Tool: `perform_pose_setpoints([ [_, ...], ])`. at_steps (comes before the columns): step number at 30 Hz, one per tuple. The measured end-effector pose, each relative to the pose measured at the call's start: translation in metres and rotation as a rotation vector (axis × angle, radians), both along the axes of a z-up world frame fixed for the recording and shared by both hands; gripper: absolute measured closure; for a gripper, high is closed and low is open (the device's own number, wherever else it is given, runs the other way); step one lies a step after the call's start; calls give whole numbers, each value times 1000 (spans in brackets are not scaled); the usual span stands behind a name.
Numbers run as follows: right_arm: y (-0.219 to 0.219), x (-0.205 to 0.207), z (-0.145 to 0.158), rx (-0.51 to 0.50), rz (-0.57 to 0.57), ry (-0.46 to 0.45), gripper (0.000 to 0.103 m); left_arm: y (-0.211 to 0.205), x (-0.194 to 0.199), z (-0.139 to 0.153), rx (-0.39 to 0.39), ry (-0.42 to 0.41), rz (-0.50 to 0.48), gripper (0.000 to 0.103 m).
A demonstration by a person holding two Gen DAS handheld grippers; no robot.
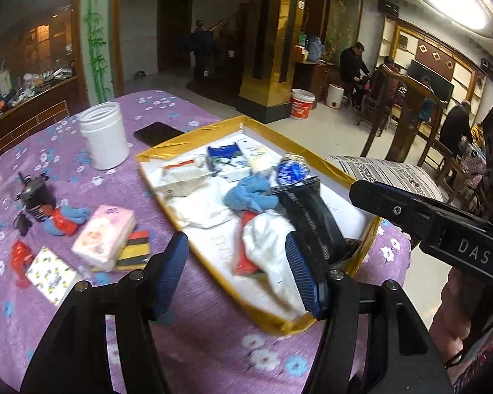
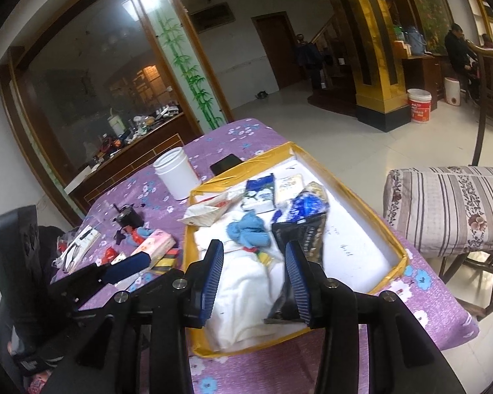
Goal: Organize soft objects
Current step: 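Move both tools back to the pile toward the red bag and tissue box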
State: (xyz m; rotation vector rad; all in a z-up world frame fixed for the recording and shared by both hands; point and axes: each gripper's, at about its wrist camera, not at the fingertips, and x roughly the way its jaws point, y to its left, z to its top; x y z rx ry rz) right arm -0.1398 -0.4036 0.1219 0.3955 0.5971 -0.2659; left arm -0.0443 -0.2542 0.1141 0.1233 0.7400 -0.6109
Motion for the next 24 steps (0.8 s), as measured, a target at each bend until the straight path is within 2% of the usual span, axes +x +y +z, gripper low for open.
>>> perform_pose_setpoints([
  [8, 38, 16, -2, -9, 97, 24, 60, 54, 1, -3, -9, 16, 82, 43],
  [15, 69, 31, -8, -17, 171, 57, 60, 131, 29, -14, 14, 35, 232, 43],
  [20, 80, 36, -13, -20, 206, 69, 60, 174, 73, -29, 12, 156, 281, 43],
  [24, 83, 39, -19, -10, 224, 78, 60, 177, 113, -37, 48, 231, 288, 43],
])
